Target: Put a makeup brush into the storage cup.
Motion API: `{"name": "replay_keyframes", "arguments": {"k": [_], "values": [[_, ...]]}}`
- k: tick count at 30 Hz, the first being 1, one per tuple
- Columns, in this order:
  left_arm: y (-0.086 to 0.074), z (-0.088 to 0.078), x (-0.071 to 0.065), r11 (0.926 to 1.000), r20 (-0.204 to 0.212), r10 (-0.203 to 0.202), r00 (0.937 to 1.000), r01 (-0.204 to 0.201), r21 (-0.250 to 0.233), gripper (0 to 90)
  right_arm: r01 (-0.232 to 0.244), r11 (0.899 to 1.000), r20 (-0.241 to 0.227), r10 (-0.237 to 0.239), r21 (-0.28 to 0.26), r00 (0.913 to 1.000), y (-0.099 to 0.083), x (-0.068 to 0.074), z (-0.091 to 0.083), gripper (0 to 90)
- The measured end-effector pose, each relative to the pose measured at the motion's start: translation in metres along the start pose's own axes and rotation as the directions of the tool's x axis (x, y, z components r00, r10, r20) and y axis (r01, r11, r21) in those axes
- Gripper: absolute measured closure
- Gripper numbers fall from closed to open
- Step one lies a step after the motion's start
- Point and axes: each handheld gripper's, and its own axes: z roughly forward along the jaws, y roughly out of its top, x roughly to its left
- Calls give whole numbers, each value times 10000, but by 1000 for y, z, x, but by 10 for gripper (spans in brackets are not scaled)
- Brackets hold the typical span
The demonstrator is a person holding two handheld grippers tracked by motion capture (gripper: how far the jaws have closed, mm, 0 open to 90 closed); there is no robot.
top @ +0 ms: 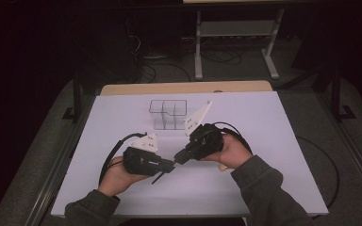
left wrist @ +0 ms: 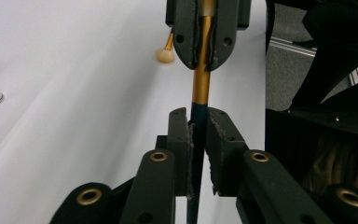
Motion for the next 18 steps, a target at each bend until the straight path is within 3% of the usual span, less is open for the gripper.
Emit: {"name": "replay_keyframes", "arguments": {"k": [9, 10, 12, 18], "values": [[1, 2, 0, 10000, 14, 6, 10000, -6, 13, 829, -83, 10000, 21, 83, 30, 10000, -1, 0, 0, 824], [1, 1, 0, 10000, 35, 56, 10000, -56, -24, 829, -103, 9999, -11, 103, -34, 9999, -1, 0, 0, 806], [1, 1, 0, 9999, 60, 96, 9999, -96, -49, 830, -248, 9994, 197, 253, -220, 9995, -3, 0, -1, 673], [1, 2, 2, 9999, 68, -38, 10000, 39, -141, 831, -539, 9976, 299, 551, -426, 9980, -12, 1, -4, 543]]}}
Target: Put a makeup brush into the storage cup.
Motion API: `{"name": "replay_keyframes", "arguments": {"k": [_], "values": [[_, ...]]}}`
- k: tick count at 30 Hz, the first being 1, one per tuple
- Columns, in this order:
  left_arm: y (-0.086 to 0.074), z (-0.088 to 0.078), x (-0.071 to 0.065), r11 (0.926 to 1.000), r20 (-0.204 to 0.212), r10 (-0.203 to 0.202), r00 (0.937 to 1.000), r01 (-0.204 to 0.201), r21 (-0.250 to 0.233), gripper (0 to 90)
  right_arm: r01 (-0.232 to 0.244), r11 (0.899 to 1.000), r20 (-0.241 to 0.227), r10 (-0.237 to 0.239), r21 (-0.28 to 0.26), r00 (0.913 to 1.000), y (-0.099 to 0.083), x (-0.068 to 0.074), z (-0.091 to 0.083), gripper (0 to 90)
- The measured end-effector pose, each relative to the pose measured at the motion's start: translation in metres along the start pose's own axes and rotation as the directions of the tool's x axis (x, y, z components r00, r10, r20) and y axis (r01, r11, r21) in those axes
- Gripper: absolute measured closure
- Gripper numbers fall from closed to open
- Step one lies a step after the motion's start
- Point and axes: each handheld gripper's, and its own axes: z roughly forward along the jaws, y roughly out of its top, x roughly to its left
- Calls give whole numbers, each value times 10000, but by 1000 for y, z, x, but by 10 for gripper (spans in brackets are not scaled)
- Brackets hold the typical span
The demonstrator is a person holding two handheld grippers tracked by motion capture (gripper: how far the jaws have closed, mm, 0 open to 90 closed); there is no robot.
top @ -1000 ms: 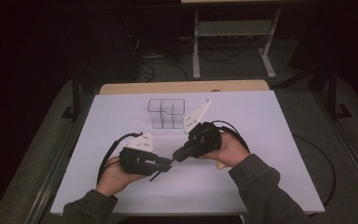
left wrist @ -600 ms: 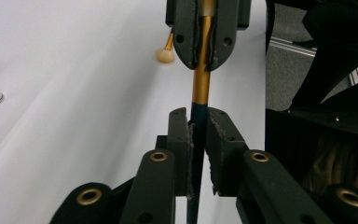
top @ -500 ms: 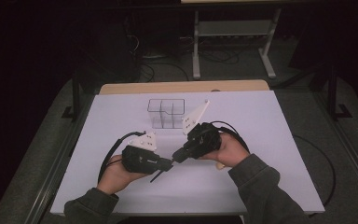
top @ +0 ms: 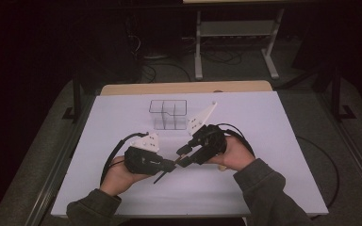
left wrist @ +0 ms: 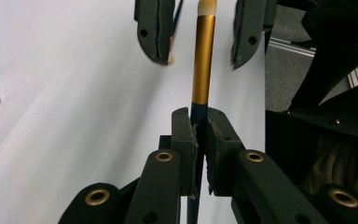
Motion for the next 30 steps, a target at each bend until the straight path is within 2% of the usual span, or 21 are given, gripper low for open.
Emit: {"name": "replay_keyframes", "arguments": {"k": [8, 14, 16, 21, 23, 30], "values": [[-1, -5, 9, 9992, 6, -198, 9998, 198, -337, 831, -462, 9969, 511, 495, -640, 9975, -22, 0, -16, 449], [-2, -11, 19, 9959, 94, -558, 9984, 564, -708, 831, -838, 9916, 884, 927, -990, 9918, -41, 2, -26, 392], [-2, -13, 23, 9927, 112, -818, 9966, 825, -881, 831, -867, 9908, 1009, 972, -1043, 9901, -47, 2, -28, 378], [-2, -21, 31, 9865, 75, -1084, 9941, 1085, -1226, 832, -1165, 9855, 1305, 1325, -1233, 9826, -65, 5, -32, 345], [-2, -23, 35, 9826, 38, -1235, 9923, 1228, -1394, 831, -1402, 9805, 1313, 1584, -1377, 9786, -74, 6, -34, 337], [4, -26, 46, 9813, -121, -1402, 9901, 1373, -1349, 831, -1741, 9719, 1527, 1983, -1584, 9682, -94, 8, -40, 313]]}}
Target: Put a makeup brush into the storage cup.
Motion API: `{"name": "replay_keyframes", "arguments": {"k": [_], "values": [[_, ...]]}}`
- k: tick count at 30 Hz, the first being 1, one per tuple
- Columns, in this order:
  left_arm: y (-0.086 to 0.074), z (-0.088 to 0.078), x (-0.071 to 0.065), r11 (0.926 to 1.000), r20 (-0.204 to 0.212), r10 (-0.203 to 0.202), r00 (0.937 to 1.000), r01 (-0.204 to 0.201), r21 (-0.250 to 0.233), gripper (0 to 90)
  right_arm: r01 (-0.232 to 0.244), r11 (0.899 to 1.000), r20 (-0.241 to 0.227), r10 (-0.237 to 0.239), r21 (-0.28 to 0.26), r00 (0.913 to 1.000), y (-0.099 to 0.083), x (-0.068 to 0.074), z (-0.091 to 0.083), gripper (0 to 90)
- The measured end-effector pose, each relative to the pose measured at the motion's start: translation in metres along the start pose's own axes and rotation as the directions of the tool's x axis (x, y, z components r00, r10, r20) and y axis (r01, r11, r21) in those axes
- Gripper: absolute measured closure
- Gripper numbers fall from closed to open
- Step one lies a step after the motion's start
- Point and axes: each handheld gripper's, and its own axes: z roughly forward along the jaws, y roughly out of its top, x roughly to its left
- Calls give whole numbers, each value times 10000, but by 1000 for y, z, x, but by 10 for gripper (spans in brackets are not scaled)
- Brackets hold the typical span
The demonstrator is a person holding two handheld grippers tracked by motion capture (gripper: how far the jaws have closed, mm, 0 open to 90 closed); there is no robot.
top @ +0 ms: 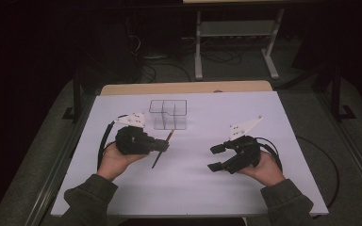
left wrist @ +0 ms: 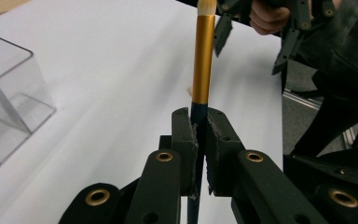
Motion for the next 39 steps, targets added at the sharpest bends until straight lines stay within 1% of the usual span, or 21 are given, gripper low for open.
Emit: {"name": "replay_keyframes", "arguments": {"k": [1, 2, 3, 5, 8, 9, 10, 11, 15, 16, 17, 20, 23, 25, 27, 29, 34, 35, 36, 39], "values": [[1, 0, 1, 10000, -16, 7, 10000, -7, -11, 832, -52, 10000, 83, 52, -8, 10000, -2, 0, -2, 306], [3, -1, 2, 10000, -151, 46, 9999, -45, 51, 831, -91, 9999, 126, 92, -49, 9999, -4, 0, -3, 303], [5, -1, 4, 10000, -178, 24, 9998, -24, 10, 831, -158, 9998, 178, 160, -105, 9997, -7, 0, -4, 297], [7, -3, 7, 9998, -200, -149, 9997, 145, -161, 831, -241, 9995, 275, 247, -209, 9993, -12, 0, -5, 289], [10, -7, 12, 9991, -253, -264, 9993, 255, -342, 831, -416, 9988, 378, 425, -252, 9984, -19, -1, -7, 278], [11, -7, 13, 9986, -284, -358, 9990, 346, -411, 831, -496, 9983, 403, 508, -293, 9979, -23, -1, -7, 278], [12, -9, 16, 9984, -333, -342, 9989, 326, -451, 832, -514, 9981, 443, 528, -338, 9976, -25, -1, -7, 273], [13, -9, 17, 9978, -336, -454, 9984, 437, -493, 831, -595, 9976, 496, 612, -342, 9969, -29, -2, -8, 269], [17, -12, 25, 9968, -474, -534, 9974, 504, -628, 831, -783, 9962, 626, 805, -371, 9948, -37, -5, -9, 266], [18, -11, 27, 9961, -543, -580, 9968, 542, -693, 831, -844, 9958, 655, 865, -347, 9941, -38, -5, -10, 262], [19, -11, 29, 9960, -614, -608, 9963, 565, -693, 832, -860, 9956, 782, 887, -374, 9930, -39, -5, -11, 251], [22, -10, 34, 9953, -709, -686, 9951, 634, -728, 831, -1018, 9938, 912, 1056, -448, 9902, -42, -7, -13, 241], [25, -10, 40, 9954, -820, -733, 9939, 678, -678, 831, -1063, 9932, 988, 1107, -481, 9889, -45, -8, -15, 241], [27, -11, 43, 9945, -857, -833, 9928, 773, -710, 832, -1080, 9931, 1057, 1122, -450, 9880, -46, -9, -16, 241], [31, -11, 47, 9957, -1009, -742, 9921, 681, -628, 831, -1144, 9927, 1154, 1181, -387, 9863, -48, -9, -17, 241], [34, -12, 50, 9951, -1035, -770, 9916, 700, -697, 831, -1188, 9921, 1241, 1229, -400, 9846, -50, -10, -17, 241], [41, -11, 58, 9944, -1152, -844, 9898, 762, -739, 831, -1291, 9908, 1258, 1331, -394, 9831, -53, -11, -17, 239], [43, -12, 59, 9948, -1172, -802, 9899, 720, -721, 831, -1289, 9910, 1286, 1326, -365, 9828, -53, -12, -17, 239], [44, -12, 60, 9943, -1180, -860, 9893, 777, -732, 831, -1325, 9905, 1283, 1360, -357, 9824, -54, -12, -17, 239], [49, -12, 64, 9945, -1259, -872, 9882, 789, -692, 832, -1296, 9908, 1307, 1338, -399, 9824, -55, -13, -19, 239]]}}
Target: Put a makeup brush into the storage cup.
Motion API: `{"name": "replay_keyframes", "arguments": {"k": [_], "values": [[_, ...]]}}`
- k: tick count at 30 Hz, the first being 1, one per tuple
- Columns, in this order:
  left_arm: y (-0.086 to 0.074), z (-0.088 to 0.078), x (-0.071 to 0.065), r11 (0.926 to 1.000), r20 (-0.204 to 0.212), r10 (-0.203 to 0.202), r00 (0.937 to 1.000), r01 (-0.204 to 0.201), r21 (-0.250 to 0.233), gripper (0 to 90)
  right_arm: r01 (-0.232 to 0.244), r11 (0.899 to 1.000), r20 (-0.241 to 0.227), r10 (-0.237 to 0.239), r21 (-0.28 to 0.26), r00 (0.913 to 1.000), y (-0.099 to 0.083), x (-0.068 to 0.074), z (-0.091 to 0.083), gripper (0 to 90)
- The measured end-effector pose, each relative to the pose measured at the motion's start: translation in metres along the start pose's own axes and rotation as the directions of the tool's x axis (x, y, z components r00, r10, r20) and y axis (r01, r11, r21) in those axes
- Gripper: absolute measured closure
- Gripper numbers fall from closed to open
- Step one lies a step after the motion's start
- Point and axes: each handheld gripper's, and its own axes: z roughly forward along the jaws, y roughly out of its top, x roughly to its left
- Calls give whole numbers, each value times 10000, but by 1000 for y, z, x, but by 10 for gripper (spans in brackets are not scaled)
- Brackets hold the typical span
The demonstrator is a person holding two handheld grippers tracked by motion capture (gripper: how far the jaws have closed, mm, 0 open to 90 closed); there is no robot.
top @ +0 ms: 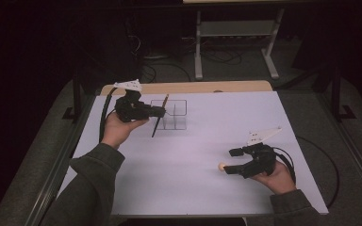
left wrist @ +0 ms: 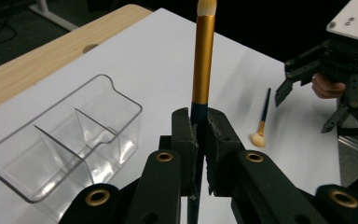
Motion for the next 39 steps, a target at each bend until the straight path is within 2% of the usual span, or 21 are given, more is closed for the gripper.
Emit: {"name": "replay_keyframes", "arguments": {"k": [9, 20, 39], "values": [[14, 0, 9, 10000, -204, -19, 9998, 18, -67, 831, -243, 9996, 117, 245, -150, 9996, -4, -6, -6, 223], [28, 3, 19, 9999, -446, -115, 9989, 117, 46, 831, -254, 9993, 138, 258, -263, 9996, -6, -9, -12, 223], [61, 13, 34, 9999, -747, 61, 9972, -54, 94, 831, -310, 9989, 155, 316, -346, 9994, -7, -12, -15, 220]]}}
